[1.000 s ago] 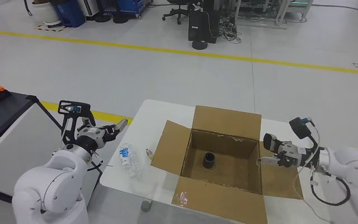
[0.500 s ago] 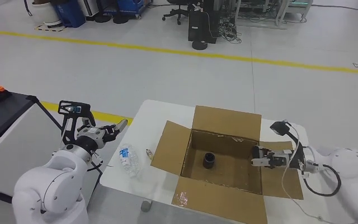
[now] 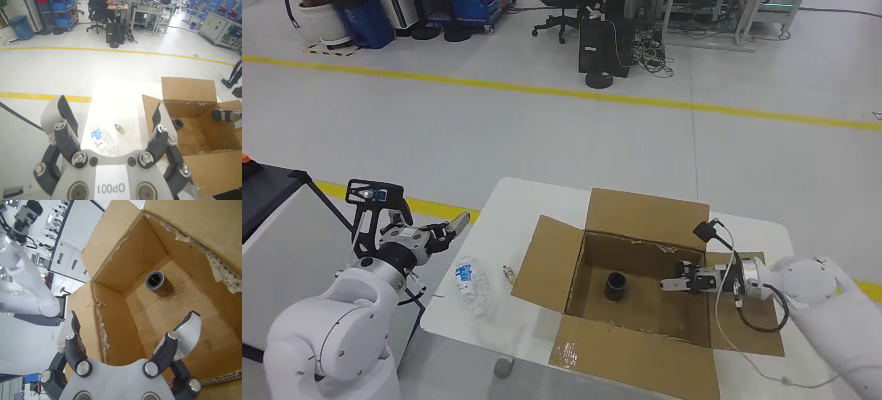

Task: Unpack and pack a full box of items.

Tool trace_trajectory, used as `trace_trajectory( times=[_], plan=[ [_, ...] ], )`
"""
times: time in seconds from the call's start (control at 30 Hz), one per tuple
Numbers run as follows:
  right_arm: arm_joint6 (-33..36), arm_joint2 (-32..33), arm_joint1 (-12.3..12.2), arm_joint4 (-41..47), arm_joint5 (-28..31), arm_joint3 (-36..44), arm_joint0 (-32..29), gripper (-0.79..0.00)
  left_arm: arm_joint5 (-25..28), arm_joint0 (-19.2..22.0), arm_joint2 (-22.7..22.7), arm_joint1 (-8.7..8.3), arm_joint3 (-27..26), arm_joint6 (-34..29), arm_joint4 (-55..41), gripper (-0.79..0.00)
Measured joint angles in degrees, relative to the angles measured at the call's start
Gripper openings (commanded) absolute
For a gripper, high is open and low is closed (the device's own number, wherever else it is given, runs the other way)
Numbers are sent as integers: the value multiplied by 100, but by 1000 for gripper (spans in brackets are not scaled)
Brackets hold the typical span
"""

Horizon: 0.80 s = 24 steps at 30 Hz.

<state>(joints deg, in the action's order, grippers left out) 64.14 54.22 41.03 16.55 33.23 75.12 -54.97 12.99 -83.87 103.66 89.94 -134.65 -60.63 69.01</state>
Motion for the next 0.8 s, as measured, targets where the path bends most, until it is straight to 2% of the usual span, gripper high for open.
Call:
trace_trajectory(
  times=[0.3,0.57,0.8],
  plan=[
    [-227,-39,71,-549,-19,-265,85,0,0,0,0,0,0,0,0,0],
    [-339,129,44,-844,4,-486,27,0,0,0,0,0,0,0,0,0],
    [-470,404,-37,-1085,109,-354,-144,0,0,0,0,0,0,0,0,0]
  ],
)
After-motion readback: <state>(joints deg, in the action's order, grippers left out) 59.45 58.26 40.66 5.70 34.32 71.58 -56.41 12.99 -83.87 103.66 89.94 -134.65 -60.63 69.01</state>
